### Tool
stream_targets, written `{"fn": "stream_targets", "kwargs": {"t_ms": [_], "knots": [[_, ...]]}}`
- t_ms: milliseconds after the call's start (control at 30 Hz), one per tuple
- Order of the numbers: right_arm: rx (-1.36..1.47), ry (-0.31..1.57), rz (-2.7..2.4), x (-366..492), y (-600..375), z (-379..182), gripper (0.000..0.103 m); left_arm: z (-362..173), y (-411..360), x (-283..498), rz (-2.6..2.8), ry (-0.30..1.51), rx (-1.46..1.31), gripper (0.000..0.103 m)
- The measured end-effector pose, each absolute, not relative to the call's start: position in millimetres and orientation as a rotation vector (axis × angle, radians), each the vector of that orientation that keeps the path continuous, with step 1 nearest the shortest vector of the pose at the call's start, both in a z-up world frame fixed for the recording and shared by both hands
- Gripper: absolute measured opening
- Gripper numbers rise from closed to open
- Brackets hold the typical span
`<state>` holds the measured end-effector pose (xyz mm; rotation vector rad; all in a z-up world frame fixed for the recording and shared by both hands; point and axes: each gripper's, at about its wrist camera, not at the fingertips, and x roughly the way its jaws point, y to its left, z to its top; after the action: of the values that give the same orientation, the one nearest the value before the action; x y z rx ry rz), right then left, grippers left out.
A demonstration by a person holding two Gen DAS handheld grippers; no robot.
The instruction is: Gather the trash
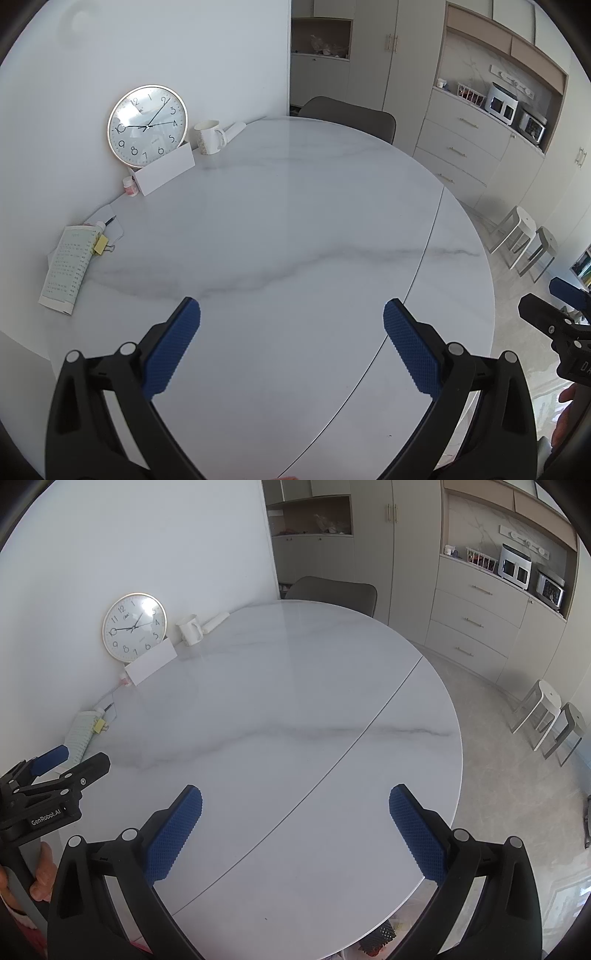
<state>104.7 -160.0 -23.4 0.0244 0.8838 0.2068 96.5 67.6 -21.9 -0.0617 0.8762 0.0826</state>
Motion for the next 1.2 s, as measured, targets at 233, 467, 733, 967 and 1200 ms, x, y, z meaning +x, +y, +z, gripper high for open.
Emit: {"fn": "stream_targets", "kwargs": {"t_ms": [233,467,733,967,1200], "knots": [[0.023,0.894,0.199,105,-160,-26,0.101,-21,64,96,0.083,0.866,-0.032,0.095],[0.019,0.899,0.196,106,-160,-29,0.101,-20,65,98,0.074,0.864,-0.038,0.095],[0.02,0.906,0.197,107,-160,-33,0.101,-20,65,95,0.081,0.85,-0.035,0.095],[0.021,0.907,0.197,106,-160,-33,0.101,-18,60,92,0.086,0.832,-0.012,0.095],[0.026,0.908,0.197,105,-160,-34,0.101,-22,58,93,0.073,0.86,-0.015,0.095]]}}
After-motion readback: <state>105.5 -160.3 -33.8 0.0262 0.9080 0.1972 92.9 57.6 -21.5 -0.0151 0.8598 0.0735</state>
